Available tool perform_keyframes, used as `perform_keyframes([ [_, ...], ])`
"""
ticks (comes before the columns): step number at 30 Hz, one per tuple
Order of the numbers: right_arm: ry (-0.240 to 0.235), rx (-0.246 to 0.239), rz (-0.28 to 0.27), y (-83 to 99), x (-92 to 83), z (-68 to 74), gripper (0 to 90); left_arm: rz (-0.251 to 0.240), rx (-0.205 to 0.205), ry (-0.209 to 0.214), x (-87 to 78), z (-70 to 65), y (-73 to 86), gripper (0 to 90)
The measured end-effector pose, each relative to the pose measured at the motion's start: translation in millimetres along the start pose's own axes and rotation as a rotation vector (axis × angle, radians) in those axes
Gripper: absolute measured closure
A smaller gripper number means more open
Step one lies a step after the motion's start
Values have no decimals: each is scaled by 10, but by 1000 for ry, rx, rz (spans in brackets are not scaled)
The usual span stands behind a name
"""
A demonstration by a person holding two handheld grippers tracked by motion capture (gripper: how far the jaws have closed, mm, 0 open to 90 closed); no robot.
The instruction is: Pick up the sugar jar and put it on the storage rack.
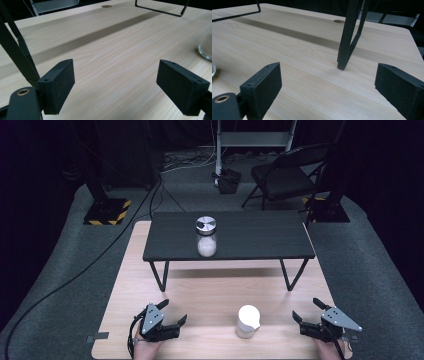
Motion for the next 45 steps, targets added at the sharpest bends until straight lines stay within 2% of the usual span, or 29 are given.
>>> perform_keyframes([
  [4, -2, -1, 2, -1, 2, -1, 65, 20, 18, -15, -6, -23, 40, 148],
  [22, -4, -6, 7, -6, 9, 3, 65, 29, 20, -58, -49, -17, 94, 147],
  [45, -3, -8, 7, -7, 8, 6, 65, 45, 29, -53, -35, -31, 84, 146],
])
Point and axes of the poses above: each handheld gripper's, and its own axes: x roughly forward along the jaws, y roughly out of its underside, z roughly to its left, the point moved 10 cm from there along x, roughly forward along the jaws, and after that the axes turned 13 degrees about y, right-handed, at the moved point
